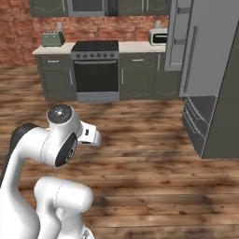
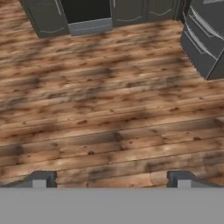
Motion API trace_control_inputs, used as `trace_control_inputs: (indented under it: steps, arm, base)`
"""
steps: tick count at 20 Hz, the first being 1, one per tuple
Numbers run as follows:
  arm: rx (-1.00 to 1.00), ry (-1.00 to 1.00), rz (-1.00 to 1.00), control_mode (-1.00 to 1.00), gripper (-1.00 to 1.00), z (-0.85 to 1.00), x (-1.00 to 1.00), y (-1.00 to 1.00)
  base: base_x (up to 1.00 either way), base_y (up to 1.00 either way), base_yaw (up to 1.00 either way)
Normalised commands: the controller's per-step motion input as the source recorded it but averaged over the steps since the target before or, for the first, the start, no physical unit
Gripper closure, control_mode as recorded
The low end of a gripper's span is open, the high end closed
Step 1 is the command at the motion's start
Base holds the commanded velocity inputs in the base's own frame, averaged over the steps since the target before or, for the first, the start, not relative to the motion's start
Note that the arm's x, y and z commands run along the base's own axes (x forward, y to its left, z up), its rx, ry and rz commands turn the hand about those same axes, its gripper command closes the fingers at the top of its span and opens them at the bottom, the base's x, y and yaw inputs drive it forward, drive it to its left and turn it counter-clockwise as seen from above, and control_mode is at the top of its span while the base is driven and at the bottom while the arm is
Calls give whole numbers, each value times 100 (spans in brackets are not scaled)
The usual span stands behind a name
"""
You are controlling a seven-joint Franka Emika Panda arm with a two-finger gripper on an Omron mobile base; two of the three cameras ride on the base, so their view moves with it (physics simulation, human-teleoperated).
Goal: Gather the cucumber and sweet potato from the fridge and place them on a tray on the dining counter. Then gather the steak and chicken drumstick from the fridge and place them on the other tray.
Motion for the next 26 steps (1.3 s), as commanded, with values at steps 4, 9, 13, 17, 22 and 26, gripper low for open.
trace_control_inputs:
  steps: [4, 9, 13, 17, 22, 26]
  arm:
    - [0, 0, 0, 100, -100, 0, 0, 0]
    - [0, 0, 0, 100, -100, 0, 0, 0]
    - [0, 0, 0, 100, -100, 0, 0, 0]
    - [0, 0, 0, 100, -100, 0, 0, 0]
    - [0, 0, 0, 100, -100, 0, 0, 0]
    - [0, 0, 0, 100, -100, 0, 0, 0]
  base:
    - [92, -1, -25]
    - [93, 0, -27]
    - [91, 0, -28]
    - [92, 0, -28]
    - [82, 0, -35]
    - [78, 1, -35]
